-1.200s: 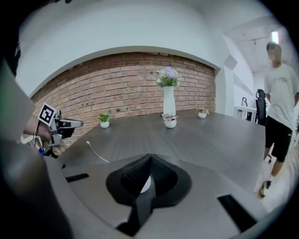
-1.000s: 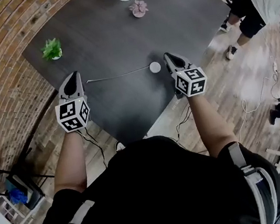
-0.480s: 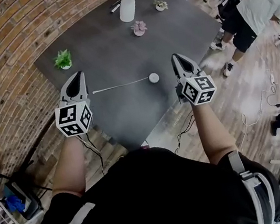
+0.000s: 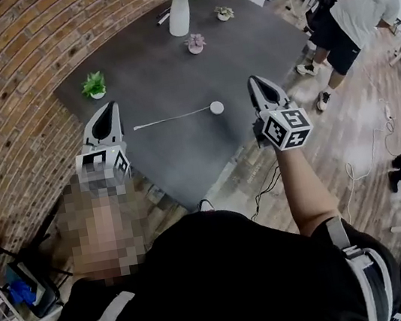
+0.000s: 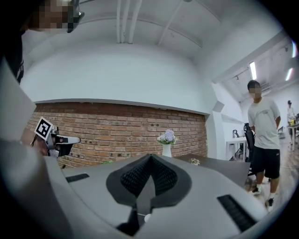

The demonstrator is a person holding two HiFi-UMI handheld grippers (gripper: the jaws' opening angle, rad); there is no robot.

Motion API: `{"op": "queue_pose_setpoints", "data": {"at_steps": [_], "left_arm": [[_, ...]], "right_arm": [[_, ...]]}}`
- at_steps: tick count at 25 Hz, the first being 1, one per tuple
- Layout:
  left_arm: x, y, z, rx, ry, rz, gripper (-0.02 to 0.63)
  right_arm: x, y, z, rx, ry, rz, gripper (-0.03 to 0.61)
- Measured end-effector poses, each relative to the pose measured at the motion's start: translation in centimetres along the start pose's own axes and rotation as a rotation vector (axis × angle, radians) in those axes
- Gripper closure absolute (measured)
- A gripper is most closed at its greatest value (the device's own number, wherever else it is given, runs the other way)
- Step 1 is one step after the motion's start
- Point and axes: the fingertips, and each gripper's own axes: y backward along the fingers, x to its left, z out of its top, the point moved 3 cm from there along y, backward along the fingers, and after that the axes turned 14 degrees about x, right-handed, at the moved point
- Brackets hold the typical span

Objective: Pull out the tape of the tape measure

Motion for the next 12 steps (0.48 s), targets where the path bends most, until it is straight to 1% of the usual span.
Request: {"op": "queue_pose_setpoints", "data": {"at_steps": [12], "left_arm": [[-0.8, 0.7, 0.4, -0.017, -0.004, -0.005, 0.604]], "right_arm": [[0.1, 1.4, 0.5, -0.013, 0.01, -0.005, 0.583]]}}
